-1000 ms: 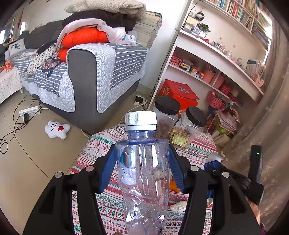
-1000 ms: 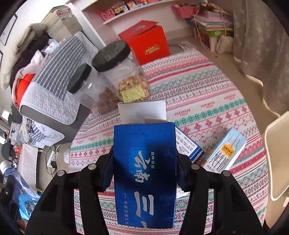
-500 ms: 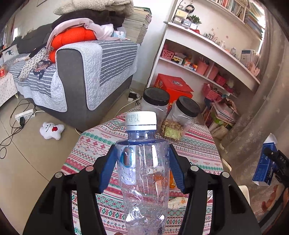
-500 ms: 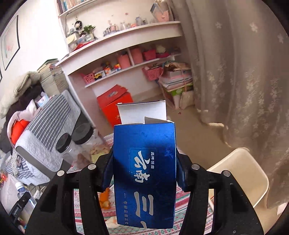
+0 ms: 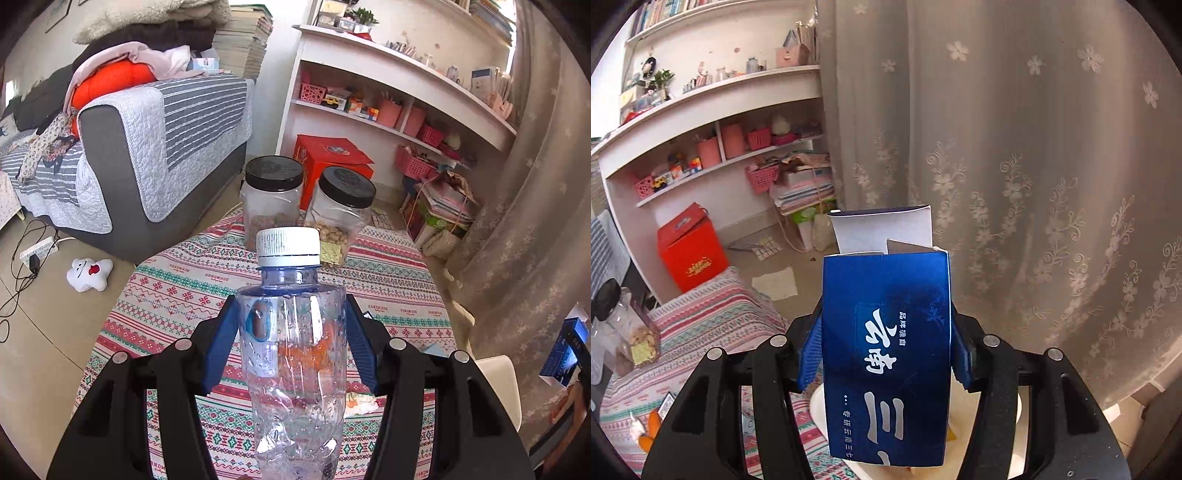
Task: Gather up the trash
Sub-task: 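Carry the blue tissue box to the white bin and release it with the right gripper, then lower the water bottle into the white bin and open the left gripper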
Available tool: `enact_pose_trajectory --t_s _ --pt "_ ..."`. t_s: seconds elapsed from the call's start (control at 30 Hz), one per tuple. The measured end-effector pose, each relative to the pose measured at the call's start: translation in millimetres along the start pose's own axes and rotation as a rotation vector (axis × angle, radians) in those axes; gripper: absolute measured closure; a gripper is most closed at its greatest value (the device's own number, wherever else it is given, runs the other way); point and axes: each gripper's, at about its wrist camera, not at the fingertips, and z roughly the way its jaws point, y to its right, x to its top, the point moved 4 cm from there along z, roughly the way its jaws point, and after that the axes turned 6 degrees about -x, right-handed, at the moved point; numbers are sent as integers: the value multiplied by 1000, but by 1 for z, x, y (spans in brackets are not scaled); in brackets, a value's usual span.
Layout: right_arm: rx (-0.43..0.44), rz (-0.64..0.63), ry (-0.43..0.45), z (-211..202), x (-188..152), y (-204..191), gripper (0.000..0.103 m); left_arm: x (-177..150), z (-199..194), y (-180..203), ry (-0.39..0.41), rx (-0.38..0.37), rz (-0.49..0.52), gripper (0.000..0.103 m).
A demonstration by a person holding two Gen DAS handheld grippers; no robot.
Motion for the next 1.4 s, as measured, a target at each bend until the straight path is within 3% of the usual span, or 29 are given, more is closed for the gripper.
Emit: enact_pose_trajectory --t_s 0.17,0.23,0.37,0.6,0.97,1.4 --pt "-25 -1 -28 10 -1 15 46 -14 9 33 -18 -23 67 47" --pt "-31 0 -22 9 0 20 31 -19 11 46 -20 -33 92 47" --pt "-44 3 1 3 4 31 15 -28 16 70 -23 -59 127 47" --pt "-47 64 -3 4 14 63 14 -37 25 113 -32 -115 152 47" --pt "-36 188 -21 6 31 111 11 -51 47 214 -97 -294 158 47" --pt "-35 336 -59 20 41 168 9 -65 59 331 -166 -402 245 47"
